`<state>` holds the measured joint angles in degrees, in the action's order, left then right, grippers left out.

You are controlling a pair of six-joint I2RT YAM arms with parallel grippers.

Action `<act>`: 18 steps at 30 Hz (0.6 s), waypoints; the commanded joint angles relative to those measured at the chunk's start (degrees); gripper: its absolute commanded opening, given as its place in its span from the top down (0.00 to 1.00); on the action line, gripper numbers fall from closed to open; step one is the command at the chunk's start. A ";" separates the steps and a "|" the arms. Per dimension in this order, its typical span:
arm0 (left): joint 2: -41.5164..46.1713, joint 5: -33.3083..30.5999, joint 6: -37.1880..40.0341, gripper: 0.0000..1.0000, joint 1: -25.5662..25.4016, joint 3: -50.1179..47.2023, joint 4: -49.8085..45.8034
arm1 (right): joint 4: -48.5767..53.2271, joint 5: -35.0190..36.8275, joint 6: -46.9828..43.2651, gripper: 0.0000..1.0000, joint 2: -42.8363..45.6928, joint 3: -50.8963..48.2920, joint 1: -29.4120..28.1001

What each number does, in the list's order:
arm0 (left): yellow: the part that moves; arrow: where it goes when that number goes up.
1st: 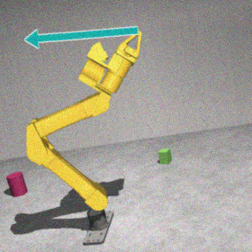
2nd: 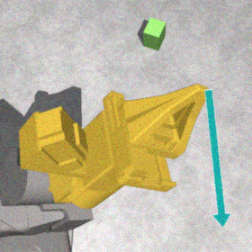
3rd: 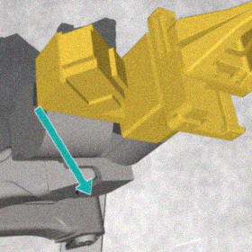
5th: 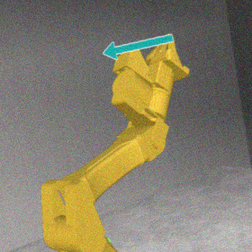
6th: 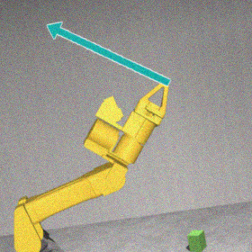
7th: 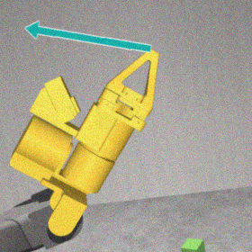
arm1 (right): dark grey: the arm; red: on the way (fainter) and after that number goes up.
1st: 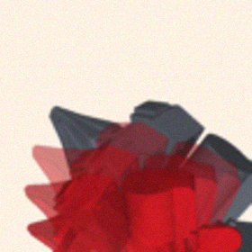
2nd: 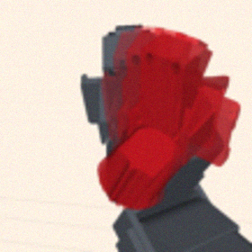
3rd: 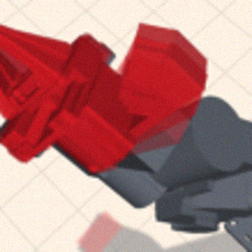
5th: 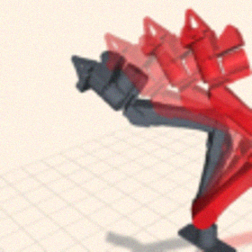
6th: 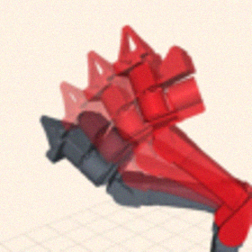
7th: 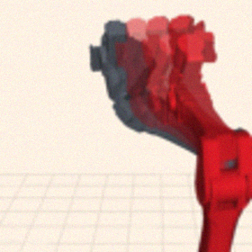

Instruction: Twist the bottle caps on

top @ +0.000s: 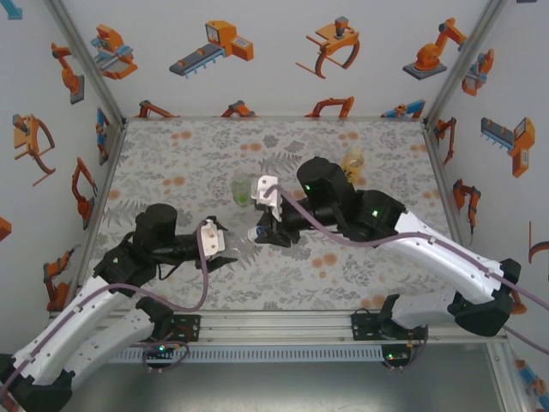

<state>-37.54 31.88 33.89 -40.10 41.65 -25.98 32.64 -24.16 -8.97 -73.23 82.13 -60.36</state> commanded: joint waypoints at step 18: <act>0.62 -2.13 -1.14 1.00 -0.30 1.06 5.94 | -5.10 12.29 64.96 0.57 -2.46 -3.79 -0.65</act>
<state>-36.95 24.69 33.43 -39.99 41.43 -29.58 28.23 -10.98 52.34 -75.09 78.22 -59.72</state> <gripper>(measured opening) 0.563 0.383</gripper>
